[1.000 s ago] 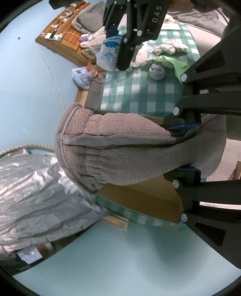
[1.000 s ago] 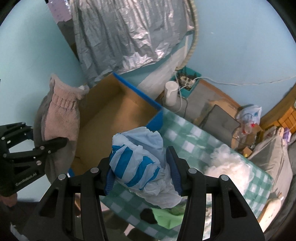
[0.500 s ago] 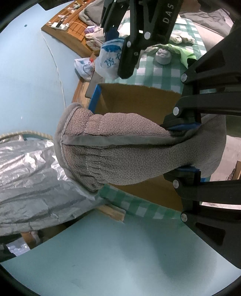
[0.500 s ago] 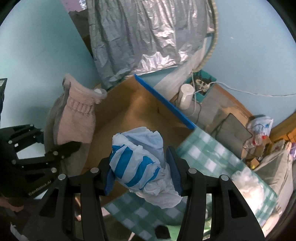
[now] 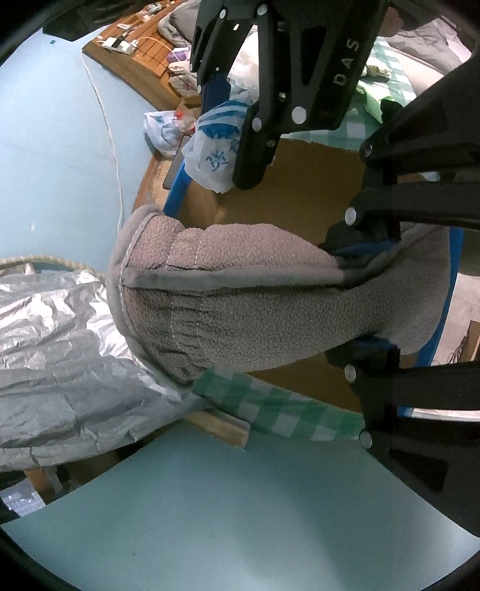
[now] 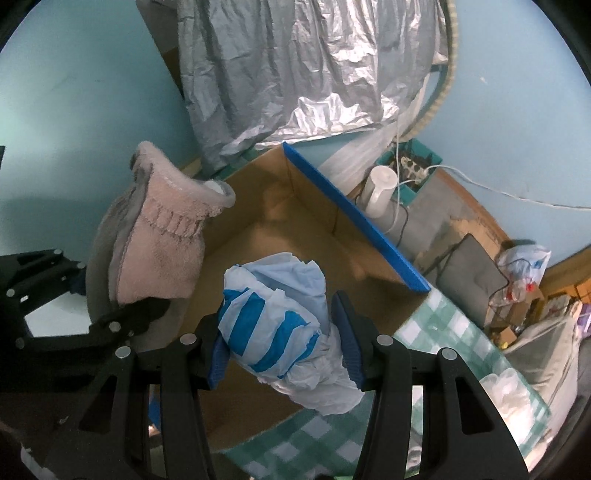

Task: Organize soft objects
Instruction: 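Open the left gripper to drop the grey fleece sock into the box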

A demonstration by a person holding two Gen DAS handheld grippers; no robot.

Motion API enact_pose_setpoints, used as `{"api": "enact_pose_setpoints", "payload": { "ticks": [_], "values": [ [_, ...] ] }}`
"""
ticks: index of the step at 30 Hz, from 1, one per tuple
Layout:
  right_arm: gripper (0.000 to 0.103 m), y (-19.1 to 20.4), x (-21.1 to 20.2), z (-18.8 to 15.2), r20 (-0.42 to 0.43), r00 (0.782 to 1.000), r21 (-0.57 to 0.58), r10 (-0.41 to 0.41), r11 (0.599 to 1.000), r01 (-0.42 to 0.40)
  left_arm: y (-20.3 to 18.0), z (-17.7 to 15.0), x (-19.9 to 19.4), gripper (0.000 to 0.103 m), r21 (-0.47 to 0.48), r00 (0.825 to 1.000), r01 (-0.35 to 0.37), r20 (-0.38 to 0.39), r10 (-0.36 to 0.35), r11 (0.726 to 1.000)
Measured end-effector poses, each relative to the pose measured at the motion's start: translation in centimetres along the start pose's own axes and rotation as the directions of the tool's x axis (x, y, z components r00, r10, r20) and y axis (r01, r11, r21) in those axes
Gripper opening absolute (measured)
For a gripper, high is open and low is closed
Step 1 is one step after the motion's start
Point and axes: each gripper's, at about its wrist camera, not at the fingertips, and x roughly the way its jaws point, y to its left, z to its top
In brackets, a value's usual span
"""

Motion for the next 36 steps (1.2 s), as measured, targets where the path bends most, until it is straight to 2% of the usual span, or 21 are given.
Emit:
{"api": "enact_pose_setpoints", "payload": {
  "ticks": [2,4,6,7,9,11,13,16,19,36],
  "values": [
    [0.051,0.0,0.1,0.3,0.003,1.0,0.004,-0.003,1.0,0.003,0.1,0.0,0.1,0.043,0.0,1.0,-0.003,0.0,0.003,1.0],
    [0.059,-0.2,0.0,0.6,0.015,1.0,0.02,0.0,1.0,0.0,0.2,0.1,0.2,0.049,-0.002,1.0,-0.01,-0.002,0.01,1.0],
    [0.074,-0.4,-0.1,0.8,0.021,1.0,0.03,-0.003,1.0,0.003,0.4,0.1,0.2,0.053,-0.004,1.0,-0.019,0.001,0.019,1.0],
    [0.076,-0.4,-0.2,0.8,0.026,1.0,0.032,-0.007,0.999,0.006,0.4,0.1,0.1,0.058,-0.005,1.0,-0.023,0.003,0.023,1.0],
    [0.08,-0.5,-0.4,0.8,0.037,0.999,0.037,-0.014,0.999,0.013,0.5,0.1,0.1,0.061,-0.006,1.0,-0.026,0.008,0.026,1.0],
    [0.08,-0.8,-0.4,0.9,0.038,0.999,0.045,-0.014,0.999,0.013,0.3,0.1,0.1,0.065,-0.001,1.0,-0.026,0.005,0.026,1.0],
    [0.08,-0.9,-0.5,0.9,0.04,0.999,0.052,-0.017,0.999,0.015,0.0,0.0,-0.1,0.073,0.018,0.999,-0.035,0.014,0.035,0.999],
    [0.08,-1.3,-0.8,0.8,0.045,0.999,0.06,-0.022,0.998,0.02,-0.4,0.0,-0.4,0.078,0.049,0.998,-0.056,0.031,0.055,0.997],
    [0.08,-1.5,-1.3,0.7,0.056,0.998,0.064,-0.031,0.998,0.027,-0.6,0.0,-0.7,0.078,0.065,0.997,-0.07,0.038,0.067,0.995],
    [0.08,-2.9,-6.4,-1.9,0.13,0.989,0.086,-0.071,0.995,0.06,-3.0,-0.5,-5.0,0.08,0.089,0.994,-0.042,0.106,0.033,0.995]
  ]
}}
